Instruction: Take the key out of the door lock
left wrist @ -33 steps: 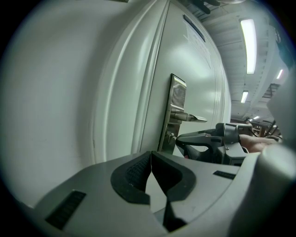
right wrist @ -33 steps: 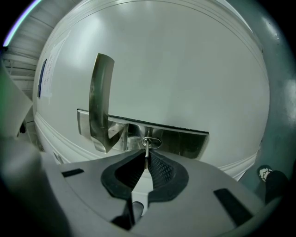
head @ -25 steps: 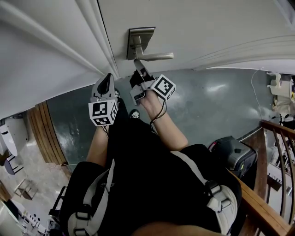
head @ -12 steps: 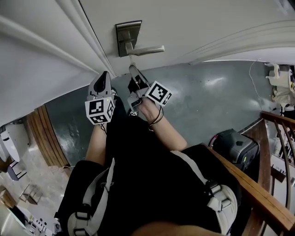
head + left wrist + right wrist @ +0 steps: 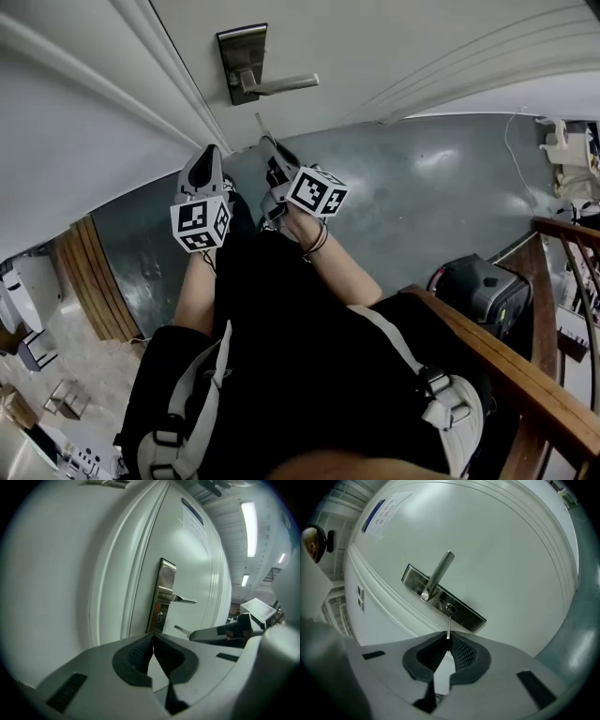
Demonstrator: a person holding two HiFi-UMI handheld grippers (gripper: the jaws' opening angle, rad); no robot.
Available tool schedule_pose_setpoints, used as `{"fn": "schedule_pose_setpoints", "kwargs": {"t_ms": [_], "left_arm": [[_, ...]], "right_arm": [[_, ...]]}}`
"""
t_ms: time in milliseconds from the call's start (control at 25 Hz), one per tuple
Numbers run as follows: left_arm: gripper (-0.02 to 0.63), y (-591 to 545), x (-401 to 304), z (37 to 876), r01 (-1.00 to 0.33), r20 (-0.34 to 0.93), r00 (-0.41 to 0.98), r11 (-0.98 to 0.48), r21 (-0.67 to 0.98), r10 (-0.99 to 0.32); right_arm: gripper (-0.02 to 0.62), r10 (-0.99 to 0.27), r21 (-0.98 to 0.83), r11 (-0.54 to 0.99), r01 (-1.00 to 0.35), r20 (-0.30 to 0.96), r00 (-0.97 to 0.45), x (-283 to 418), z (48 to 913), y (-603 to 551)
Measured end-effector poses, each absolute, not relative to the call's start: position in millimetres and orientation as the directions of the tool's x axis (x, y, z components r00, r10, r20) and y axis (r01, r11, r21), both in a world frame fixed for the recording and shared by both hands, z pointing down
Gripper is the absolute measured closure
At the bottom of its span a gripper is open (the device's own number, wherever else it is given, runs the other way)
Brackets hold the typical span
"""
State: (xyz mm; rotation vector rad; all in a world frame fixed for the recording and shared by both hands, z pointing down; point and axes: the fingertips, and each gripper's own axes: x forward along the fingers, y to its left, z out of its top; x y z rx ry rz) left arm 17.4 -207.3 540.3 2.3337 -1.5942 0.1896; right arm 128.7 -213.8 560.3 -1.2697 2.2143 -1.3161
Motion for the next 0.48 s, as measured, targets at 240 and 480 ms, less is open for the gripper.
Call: {"fn": "schedule_pose_setpoints", "kwargs": {"t_ms": [240,480], "left_arm": [[0.583,-178,24,541,-0.926,0.285,0.373,-0.335,0.175,-0.883],[0.582,-159,31,546,-0.919,0.31,0.391,-0.347,0.19,-0.867]], "right_arm": [[0.566,-0.788,-0.732,0.248,-0.634,0.228,-0.572,139,556,-186],[0.566,-0.787,-0.664,0.271,-0.696,0.263,-0.558,150,556,-162]]}}
